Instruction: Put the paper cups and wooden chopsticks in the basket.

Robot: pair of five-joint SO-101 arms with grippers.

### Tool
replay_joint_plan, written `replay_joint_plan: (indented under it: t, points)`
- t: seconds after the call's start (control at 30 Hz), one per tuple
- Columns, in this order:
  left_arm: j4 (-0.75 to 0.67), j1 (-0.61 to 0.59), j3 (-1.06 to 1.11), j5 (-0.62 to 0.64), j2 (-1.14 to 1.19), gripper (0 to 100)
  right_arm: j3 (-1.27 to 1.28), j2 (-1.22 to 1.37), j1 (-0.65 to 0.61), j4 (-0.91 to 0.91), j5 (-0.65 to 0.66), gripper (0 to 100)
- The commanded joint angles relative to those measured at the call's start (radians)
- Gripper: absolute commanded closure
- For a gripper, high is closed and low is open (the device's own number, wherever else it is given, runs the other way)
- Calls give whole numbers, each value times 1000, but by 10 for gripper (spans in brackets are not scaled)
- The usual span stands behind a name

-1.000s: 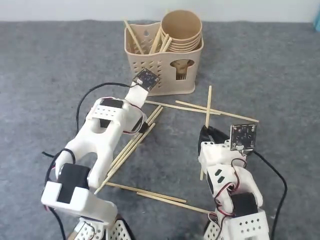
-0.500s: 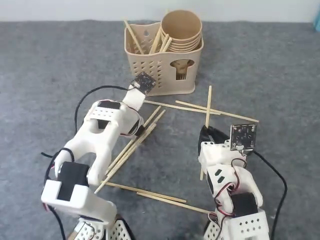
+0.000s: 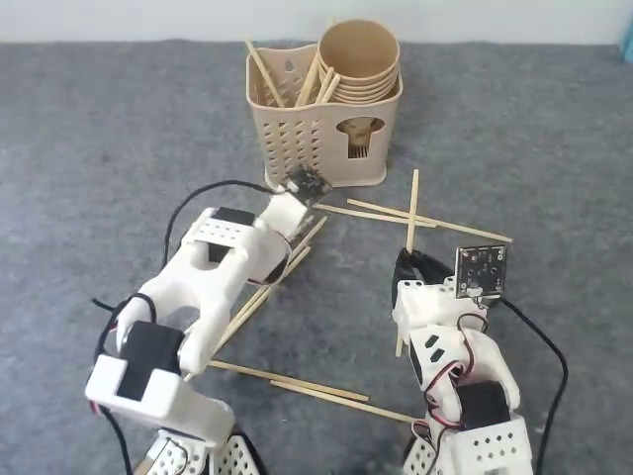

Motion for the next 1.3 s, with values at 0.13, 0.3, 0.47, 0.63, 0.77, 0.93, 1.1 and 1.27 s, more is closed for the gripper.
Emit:
replay_joint_plan:
  t: [0.13, 0.3, 0.47, 0.63, 0.77, 0.93, 1.1, 1.27]
  points:
    - [117, 81, -13, 0, -20, 990, 3, -18, 15, -16, -6, 991]
    - [215, 81, -101, 2, -135, 990, 5, -18, 15, -16, -6, 991]
    - [305, 84, -142, 2, -420, 989, 5, -18, 15, -16, -6, 991]
    - [298, 75, -139, 2, -730, 989, 5, -18, 15, -16, -6, 991]
    - [199, 74, -136, 5, -924, 988, 5, -18, 15, -16, -6, 991]
    - [-69, 74, -82, 170, -1036, 988, 5, -18, 15, -16, -6, 991]
    - [-479, 66, 12, 460, -1037, 988, 8, -18, 15, -16, -6, 991]
    - [-944, 68, 130, 694, -980, 988, 9, -18, 15, -16, -6, 991]
